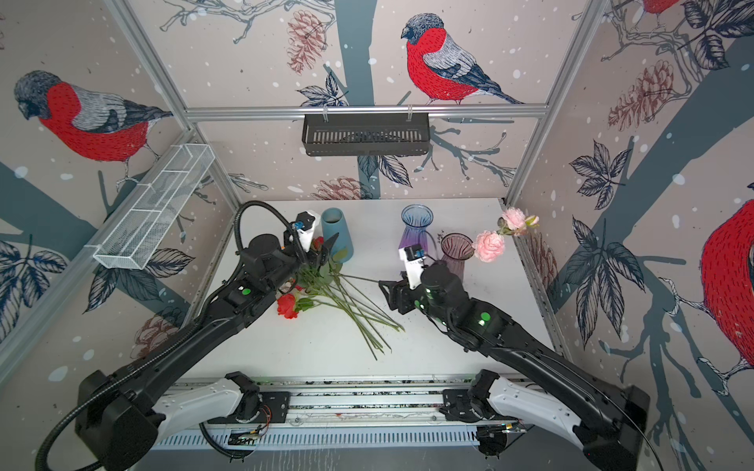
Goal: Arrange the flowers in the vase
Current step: 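Lower the stem into the mauve vase while the right gripper returns, then reach the right gripper into the flower bunch and grasp a stem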
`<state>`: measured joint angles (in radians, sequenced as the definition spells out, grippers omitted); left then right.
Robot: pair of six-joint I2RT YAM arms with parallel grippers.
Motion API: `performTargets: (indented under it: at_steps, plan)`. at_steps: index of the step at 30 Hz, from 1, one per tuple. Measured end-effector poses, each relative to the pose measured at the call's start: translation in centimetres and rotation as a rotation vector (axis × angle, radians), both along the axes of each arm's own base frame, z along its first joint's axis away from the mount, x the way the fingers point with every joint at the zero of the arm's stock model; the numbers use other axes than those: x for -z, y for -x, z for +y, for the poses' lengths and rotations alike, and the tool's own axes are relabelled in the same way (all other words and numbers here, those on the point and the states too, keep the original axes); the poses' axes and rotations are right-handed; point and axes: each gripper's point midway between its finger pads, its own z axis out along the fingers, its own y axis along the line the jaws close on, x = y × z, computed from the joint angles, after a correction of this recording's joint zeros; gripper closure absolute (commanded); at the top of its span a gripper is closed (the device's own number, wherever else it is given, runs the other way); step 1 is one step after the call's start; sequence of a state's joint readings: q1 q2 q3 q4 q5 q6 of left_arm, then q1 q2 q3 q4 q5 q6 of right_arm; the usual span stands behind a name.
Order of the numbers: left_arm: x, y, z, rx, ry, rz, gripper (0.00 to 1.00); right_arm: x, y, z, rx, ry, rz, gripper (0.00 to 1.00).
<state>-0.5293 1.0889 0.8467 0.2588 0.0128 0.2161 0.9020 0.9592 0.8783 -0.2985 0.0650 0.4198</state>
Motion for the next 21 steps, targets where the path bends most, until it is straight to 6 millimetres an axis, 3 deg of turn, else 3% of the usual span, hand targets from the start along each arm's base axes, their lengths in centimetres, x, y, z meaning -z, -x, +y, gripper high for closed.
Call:
performTargets:
  at_steps: [4,6,10,21]
  plan:
    - [-0.8,0.4,1.6,-0.037,0.027,-0.049,0.24,2.6,-1.6,3.2,-0.038,0.066,0.08,0.29]
    - [-1.7,0.5,1.8,-0.043,0.044,-0.072,0.24,4.1,-2.7,4.1,-0.045,0.091,0.129,0.35]
    - [-2.4,0.8,1.9,-0.039,0.053,-0.088,0.24,7.3,-5.2,5.4,-0.054,0.159,0.226,0.36]
    - [-3.4,1.4,2.3,-0.039,0.071,-0.11,0.24,13.1,-6.8,9.8,-0.179,0.313,0.329,0.37]
